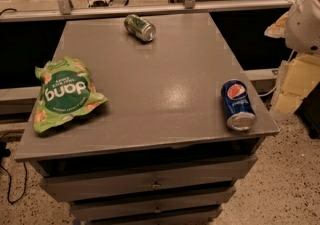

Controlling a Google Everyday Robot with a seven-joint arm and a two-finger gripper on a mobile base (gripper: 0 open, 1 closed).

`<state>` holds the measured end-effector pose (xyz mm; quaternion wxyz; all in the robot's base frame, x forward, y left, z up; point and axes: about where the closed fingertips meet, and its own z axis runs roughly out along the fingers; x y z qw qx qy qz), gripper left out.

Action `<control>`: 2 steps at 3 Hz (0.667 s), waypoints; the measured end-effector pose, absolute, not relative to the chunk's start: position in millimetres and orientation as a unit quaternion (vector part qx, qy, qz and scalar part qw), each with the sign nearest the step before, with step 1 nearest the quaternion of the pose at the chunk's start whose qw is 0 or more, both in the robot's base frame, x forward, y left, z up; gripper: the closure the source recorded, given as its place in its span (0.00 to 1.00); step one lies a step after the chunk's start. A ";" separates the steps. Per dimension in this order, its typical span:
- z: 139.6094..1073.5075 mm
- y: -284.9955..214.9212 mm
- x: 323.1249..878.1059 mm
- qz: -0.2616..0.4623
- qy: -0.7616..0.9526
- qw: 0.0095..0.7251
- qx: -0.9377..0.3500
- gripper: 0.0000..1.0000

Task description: Place pepsi can upright

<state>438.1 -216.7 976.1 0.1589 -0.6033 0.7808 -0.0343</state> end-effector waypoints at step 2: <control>970.9 -209.7 448.5 -0.030 0.788 0.176 -0.589 0.00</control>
Offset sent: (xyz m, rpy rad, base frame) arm 0.0326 0.0197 -0.0216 0.1009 -0.0403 -0.0868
